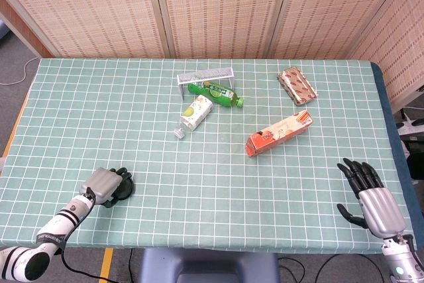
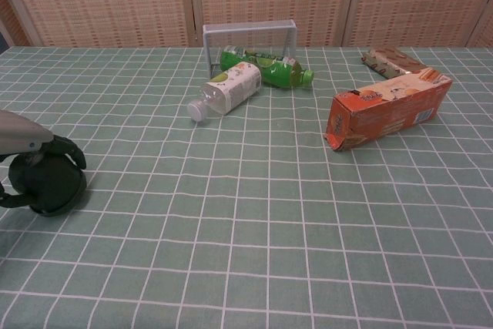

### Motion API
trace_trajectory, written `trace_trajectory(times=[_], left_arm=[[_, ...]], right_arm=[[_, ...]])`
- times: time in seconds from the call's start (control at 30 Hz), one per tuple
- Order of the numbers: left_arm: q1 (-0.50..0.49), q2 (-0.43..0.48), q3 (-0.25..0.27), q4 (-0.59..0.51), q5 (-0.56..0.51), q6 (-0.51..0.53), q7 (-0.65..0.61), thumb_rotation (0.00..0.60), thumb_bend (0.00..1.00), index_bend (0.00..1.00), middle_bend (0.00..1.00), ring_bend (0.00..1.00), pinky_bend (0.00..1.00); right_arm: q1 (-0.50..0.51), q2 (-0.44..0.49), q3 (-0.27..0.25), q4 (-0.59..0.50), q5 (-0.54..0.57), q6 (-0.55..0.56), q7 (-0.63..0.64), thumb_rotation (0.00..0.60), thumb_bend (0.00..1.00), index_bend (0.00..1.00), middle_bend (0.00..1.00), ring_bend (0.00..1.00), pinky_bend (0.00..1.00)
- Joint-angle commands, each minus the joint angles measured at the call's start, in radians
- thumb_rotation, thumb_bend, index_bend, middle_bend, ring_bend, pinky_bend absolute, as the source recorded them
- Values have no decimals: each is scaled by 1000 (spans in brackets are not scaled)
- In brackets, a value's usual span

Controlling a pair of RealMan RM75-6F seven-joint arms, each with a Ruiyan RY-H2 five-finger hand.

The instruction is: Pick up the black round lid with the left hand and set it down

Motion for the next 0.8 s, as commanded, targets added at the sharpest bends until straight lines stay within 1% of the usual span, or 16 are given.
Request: trace_trajectory(times=[0.03, 0.2, 0.3, 0.4, 0.53, 0.63, 0.8], left_arm=[[9, 10, -14, -6, 15, -9, -31, 600, 647, 953, 1000, 941, 1000], [19, 8, -20, 11, 36, -16, -41, 600, 648, 953, 1000, 941, 1000], [30, 19, -37, 2, 57, -8, -72, 600, 648, 953, 1000, 941, 1000], [50, 40, -61, -16, 108, 6, -137, 600, 647, 953, 1000, 941, 1000], [101, 58, -105, -26, 235, 35, -321, 600, 647, 953, 1000, 941, 1000], [138, 58, -126, 9, 346, 58, -474, 600, 647, 953, 1000, 941, 1000], [162, 54, -148, 58, 419, 51, -662, 600, 646, 953, 1000, 942, 1000]], right_arm=[[0, 0, 1, 0, 1, 1, -1, 600, 229, 0, 0, 0, 0], [-1, 0, 1, 0, 1, 1, -1, 600, 229, 0, 0, 0, 0], [0, 0, 1, 0, 2, 1, -1, 600, 229, 0, 0, 0, 0], [0, 0, 2, 1, 4, -1, -3, 600, 229, 0, 0, 0, 0], [1, 0, 2, 1, 6, -3, -4, 600, 229, 0, 0, 0, 0], [0, -1, 3, 2, 5, -1, -3, 600, 229, 0, 0, 0, 0], [-1, -1, 1, 1, 3, 0, -5, 600, 230, 0, 0, 0, 0]])
